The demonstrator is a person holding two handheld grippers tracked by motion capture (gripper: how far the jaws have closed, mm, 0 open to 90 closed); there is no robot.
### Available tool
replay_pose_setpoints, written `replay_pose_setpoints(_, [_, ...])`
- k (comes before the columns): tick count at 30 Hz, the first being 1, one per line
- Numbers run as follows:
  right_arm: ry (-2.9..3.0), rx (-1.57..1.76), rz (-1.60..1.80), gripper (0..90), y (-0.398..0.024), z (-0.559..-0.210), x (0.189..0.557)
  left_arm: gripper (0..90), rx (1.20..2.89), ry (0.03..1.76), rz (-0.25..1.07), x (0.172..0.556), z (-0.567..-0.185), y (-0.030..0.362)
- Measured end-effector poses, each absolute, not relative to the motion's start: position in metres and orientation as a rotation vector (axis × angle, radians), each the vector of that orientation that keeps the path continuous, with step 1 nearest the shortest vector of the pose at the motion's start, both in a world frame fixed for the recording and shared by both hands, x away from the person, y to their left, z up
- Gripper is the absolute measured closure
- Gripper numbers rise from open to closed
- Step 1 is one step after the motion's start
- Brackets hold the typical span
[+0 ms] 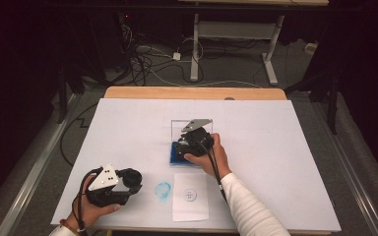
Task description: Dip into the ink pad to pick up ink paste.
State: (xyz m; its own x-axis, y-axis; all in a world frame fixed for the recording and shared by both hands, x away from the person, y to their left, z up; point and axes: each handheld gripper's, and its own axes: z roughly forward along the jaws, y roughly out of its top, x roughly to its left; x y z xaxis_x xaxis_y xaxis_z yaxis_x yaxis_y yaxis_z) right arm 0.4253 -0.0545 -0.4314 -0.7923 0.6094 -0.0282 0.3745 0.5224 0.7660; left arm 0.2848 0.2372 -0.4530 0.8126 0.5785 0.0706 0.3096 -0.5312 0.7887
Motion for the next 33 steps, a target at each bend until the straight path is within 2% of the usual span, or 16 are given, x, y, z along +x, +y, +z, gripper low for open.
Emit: replay_pose_setpoints(33, [2.451,0.908,1.194,56.9,-0.054,-0.442,0.423,36.7,2.175,0.639,0.404,0.284,-0.453,0.235])
